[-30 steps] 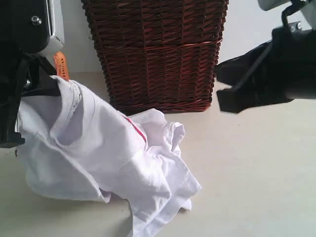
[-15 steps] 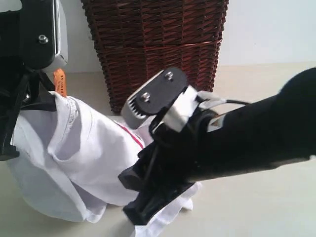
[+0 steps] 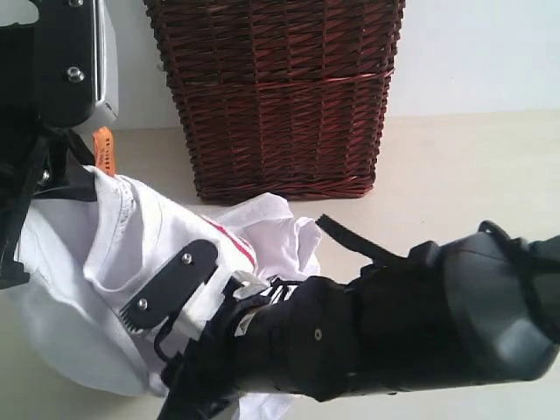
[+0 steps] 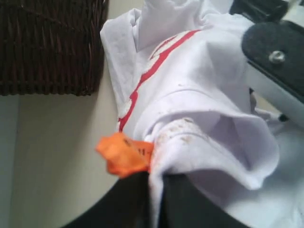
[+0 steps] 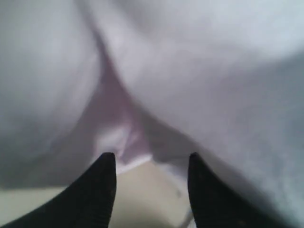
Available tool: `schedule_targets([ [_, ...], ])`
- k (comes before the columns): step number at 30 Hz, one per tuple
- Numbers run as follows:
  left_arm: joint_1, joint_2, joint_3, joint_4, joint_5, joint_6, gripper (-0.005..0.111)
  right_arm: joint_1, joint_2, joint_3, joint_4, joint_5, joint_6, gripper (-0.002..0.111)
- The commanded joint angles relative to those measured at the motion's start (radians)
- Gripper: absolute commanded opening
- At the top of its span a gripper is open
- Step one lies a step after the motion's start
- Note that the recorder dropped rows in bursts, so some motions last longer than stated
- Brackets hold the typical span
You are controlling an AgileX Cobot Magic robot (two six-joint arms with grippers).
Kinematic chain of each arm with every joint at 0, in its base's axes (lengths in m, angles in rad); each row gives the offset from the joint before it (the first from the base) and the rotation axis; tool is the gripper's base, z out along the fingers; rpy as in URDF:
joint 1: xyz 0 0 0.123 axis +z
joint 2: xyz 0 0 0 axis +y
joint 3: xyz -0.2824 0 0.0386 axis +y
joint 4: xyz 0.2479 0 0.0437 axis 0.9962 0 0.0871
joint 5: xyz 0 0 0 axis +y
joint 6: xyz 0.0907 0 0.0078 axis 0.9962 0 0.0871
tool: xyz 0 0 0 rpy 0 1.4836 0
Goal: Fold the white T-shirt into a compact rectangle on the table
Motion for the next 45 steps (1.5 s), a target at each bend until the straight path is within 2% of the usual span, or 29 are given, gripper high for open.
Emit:
schedule_targets([
  [1,-0.006,-0.001,-0.007,-0.015,0.010,-0.001,0.000,0.001,0.010,-0.012,0.191,-0.209,-0.114,0.047],
  [4,-0.006,-0.001,-0.007,-0.015,0.014,-0.001,0.000,0.001,0.010,-0.012,0.561,-0.345,-0.498,0.047],
  [5,-0.006,-0.001,-0.007,-0.018,0.016,-0.001,0.000,0.001,0.010,-0.015,0.701,-0.435,-0.644,0.045],
  [7,-0.006,-0.001,-0.007,-0.027,0.016,-0.001,0.000,0.001,0.010,-0.029,0.863,-0.659,-0.831,0.043],
  [10,-0.006,-0.001,-0.007,-0.048,0.016,-0.001,0.000,-0.006,0.008,-0.034,0.863,-0.860,-0.901,0.043],
  [12,-0.006,-0.001,-0.007,-0.060,0.026,-0.001,0.000,-0.011,-0.003,-0.034,0.863,-0.882,-0.940,0.043],
  [16,-0.006,-0.001,-0.005,-0.060,0.044,-0.001,0.000,-0.014,-0.043,-0.011,0.863,-0.813,-0.962,0.043],
  [21,-0.006,-0.001,0.043,-0.058,0.007,0.006,0.000,-0.011,-0.159,0.076,0.863,-0.555,-1.071,0.043],
  [26,-0.006,-0.001,0.077,-0.054,-0.037,0.006,0.000,-0.011,-0.312,0.190,0.863,-0.391,-1.092,0.043],
  [28,-0.006,-0.001,0.076,-0.054,-0.039,0.006,0.000,-0.011,-0.383,0.243,0.863,-0.266,-1.062,0.043],
  [32,-0.006,-0.001,0.076,-0.054,-0.046,0.006,0.000,-0.011,-0.453,0.305,0.863,0.126,-1.042,0.043],
  [33,-0.006,-0.001,0.076,-0.054,-0.048,0.006,0.000,-0.011,-0.449,0.305,0.863,0.152,-1.042,0.043],
  [37,-0.006,-0.001,0.076,-0.054,-0.050,0.006,0.000,-0.011,-0.354,0.274,0.863,-0.005,-1.042,0.053],
  [39,-0.006,-0.001,0.076,-0.056,-0.055,0.006,0.000,-0.011,-0.277,0.228,0.863,-0.023,-1.042,0.059],
  [42,-0.006,-0.001,0.076,-0.056,-0.055,0.006,0.000,-0.011,-0.173,0.144,0.863,-0.009,-1.042,0.060],
  [45,-0.006,-0.001,0.076,-0.060,-0.055,0.002,0.000,-0.011,-0.094,0.062,0.863,-0.174,-1.031,0.058],
])
